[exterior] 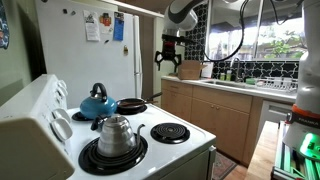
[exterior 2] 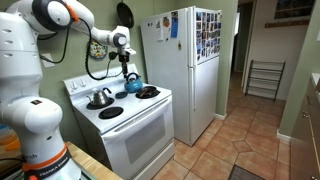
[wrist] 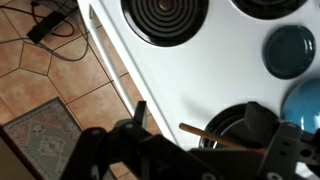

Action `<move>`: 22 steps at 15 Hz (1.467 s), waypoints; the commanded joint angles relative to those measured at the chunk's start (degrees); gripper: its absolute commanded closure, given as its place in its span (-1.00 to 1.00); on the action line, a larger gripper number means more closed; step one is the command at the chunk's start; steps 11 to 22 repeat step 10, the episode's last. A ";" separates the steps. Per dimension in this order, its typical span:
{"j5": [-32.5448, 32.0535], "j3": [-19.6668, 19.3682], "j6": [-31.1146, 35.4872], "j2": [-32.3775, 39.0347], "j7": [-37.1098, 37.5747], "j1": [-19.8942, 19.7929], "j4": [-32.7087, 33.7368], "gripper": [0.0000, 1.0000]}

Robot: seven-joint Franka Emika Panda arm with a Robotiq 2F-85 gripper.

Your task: Move the pan from the left plate to the right plate

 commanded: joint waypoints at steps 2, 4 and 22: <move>-1.42 0.25 -6.04 -14.20 -13.34 -1.34 -16.71 -1.00; -3.50 0.28 -8.29 -19.32 -19.07 -1.79 -22.70 -1.00; -5.67 1.15 -8.60 -22.35 -23.51 -2.98 -27.07 -1.00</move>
